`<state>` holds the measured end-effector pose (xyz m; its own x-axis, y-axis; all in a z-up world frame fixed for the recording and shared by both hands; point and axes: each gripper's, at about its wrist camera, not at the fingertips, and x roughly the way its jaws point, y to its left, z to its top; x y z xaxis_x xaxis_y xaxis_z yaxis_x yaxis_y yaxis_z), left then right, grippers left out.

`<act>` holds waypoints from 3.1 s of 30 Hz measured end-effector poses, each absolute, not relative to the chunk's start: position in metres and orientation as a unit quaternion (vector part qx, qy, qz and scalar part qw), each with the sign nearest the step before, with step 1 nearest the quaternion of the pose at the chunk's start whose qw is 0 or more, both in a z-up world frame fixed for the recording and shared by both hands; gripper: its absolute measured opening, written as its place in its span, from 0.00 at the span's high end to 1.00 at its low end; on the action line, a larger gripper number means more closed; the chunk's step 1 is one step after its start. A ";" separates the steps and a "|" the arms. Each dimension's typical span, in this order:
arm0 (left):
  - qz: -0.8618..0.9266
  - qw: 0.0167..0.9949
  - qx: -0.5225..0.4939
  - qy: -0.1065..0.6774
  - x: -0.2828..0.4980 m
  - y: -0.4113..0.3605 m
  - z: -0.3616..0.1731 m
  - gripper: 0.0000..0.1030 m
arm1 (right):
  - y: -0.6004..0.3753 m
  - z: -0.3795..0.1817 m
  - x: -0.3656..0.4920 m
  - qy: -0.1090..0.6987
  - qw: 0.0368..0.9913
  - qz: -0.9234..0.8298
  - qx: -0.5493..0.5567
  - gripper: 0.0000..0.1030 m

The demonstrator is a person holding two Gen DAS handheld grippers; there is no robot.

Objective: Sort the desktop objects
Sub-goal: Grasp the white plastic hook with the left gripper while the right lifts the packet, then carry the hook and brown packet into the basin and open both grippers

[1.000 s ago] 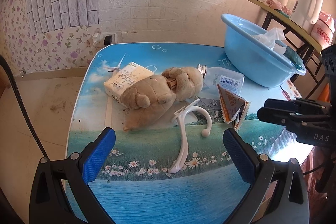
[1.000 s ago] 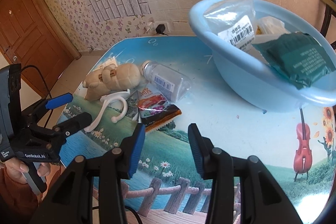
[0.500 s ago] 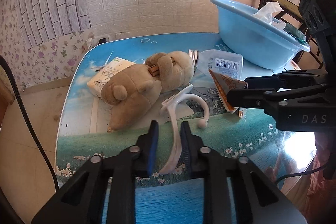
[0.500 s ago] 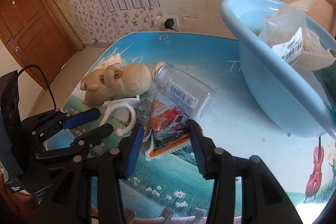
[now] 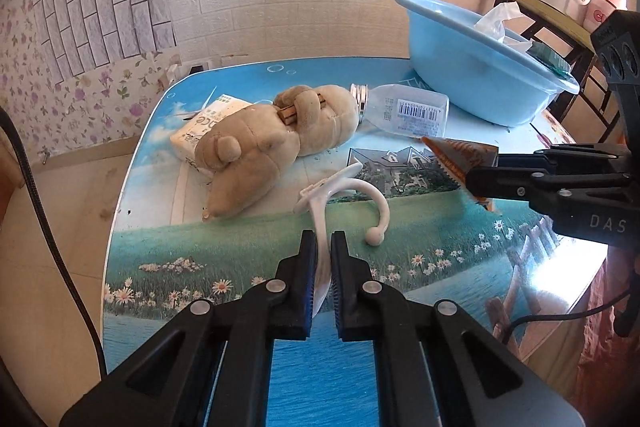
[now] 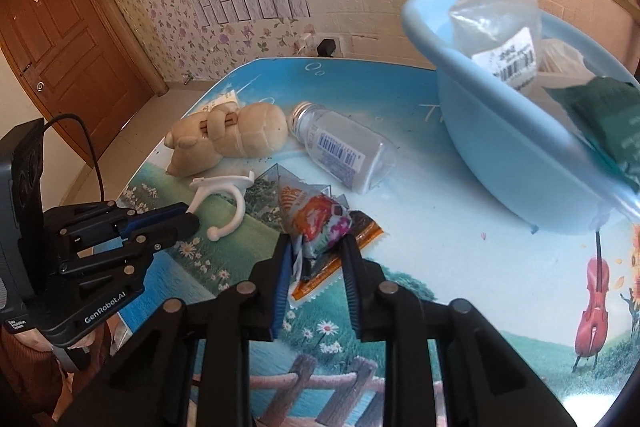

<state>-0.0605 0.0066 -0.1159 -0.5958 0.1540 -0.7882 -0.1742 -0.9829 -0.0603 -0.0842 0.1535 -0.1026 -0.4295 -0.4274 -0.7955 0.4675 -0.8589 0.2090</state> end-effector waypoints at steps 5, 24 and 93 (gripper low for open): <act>0.894 0.086 -0.440 0.011 -0.053 0.006 -0.112 0.94 | 0.172 -0.094 -0.074 0.013 0.254 -0.854 0.453 0.81; 0.890 0.068 -0.450 0.008 -0.038 0.007 -0.113 0.94 | 0.197 -0.084 -0.053 0.007 0.267 -0.859 0.436 0.81; 0.941 0.139 -0.307 0.035 -0.087 0.104 0.009 0.47 | 0.275 0.003 -0.070 -0.059 0.228 -0.928 0.290 0.73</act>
<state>-0.0873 0.1042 0.0085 -0.7728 0.2391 -0.5878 -0.2823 -0.9591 -0.0190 -0.0705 0.2748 0.0029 -0.7275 -0.4567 -0.5120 0.3885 -0.8893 0.2412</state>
